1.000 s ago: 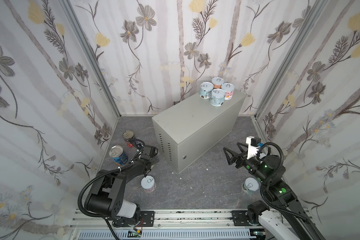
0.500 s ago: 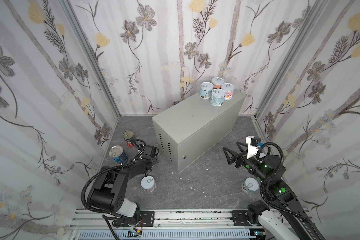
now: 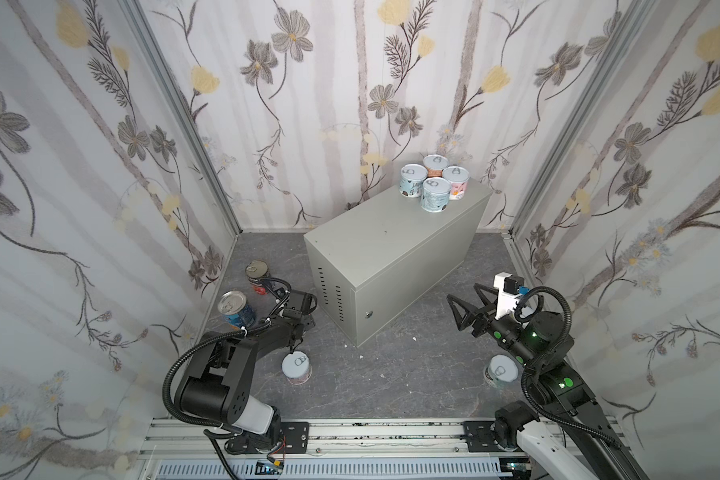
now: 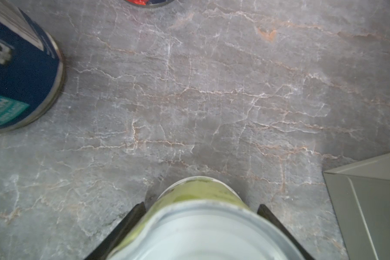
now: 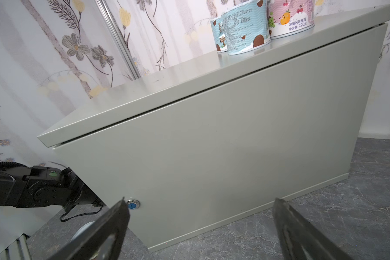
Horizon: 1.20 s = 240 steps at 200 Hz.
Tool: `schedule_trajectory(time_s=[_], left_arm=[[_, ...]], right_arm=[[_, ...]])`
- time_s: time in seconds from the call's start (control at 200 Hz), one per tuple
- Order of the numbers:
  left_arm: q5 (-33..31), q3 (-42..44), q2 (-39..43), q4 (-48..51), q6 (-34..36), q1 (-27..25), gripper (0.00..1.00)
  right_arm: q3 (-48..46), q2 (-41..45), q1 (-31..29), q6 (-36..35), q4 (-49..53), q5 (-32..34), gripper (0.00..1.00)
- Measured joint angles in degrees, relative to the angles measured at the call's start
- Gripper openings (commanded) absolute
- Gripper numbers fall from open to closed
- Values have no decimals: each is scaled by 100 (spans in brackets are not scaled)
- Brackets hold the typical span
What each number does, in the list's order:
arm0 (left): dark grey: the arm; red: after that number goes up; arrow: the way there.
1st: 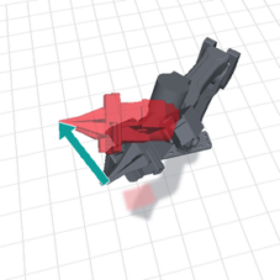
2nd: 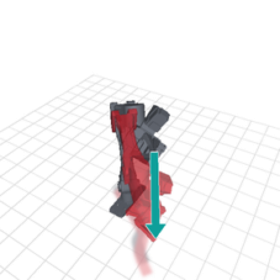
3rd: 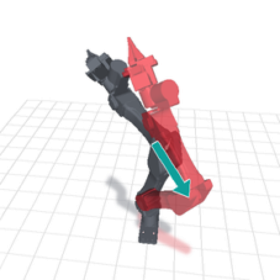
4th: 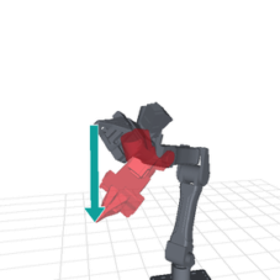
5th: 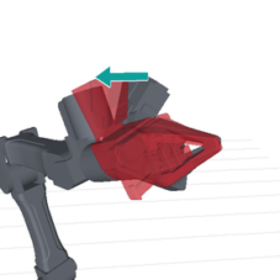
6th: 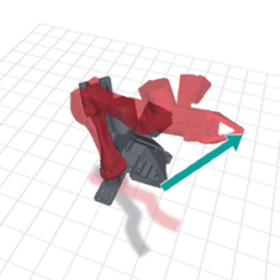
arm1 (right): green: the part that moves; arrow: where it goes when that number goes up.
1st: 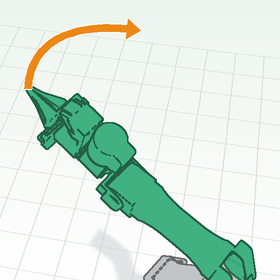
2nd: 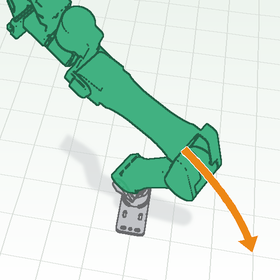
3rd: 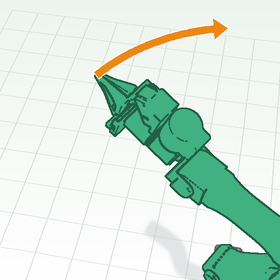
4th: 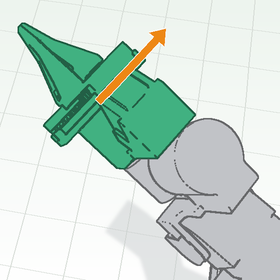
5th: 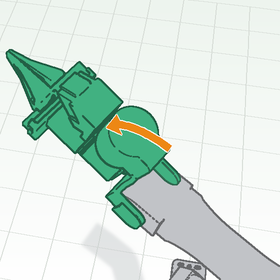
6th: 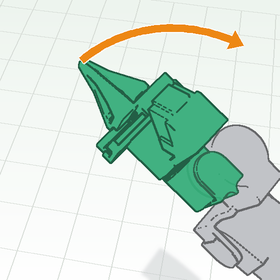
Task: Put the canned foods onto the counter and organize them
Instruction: 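Lift the green-labelled can up toward the cabinet with the left gripper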
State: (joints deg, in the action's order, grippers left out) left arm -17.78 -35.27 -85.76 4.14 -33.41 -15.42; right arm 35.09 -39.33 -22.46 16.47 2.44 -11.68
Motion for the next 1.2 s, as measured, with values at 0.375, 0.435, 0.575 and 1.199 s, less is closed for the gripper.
schedule_trajectory(time_s=[0.375, 0.435, 0.575, 1.199], left_arm=[[-39, -984, 907, 988, 369, 87, 50], [-66, -1141, 1056, 1161, 516, 105, 50], [-136, -1504, 1412, 1690, 787, 173, 50], [66, -4461, 1810, 4323, 2197, 190, 51]], right_arm=[[-7, 24, 2, 2, 0, -22, 100], [-7, 24, 2, 2, 0, -22, 100], [7, 28, 2, 39, 24, -15, 100], [295, 26, 2, 37, 350, 61, 100]])
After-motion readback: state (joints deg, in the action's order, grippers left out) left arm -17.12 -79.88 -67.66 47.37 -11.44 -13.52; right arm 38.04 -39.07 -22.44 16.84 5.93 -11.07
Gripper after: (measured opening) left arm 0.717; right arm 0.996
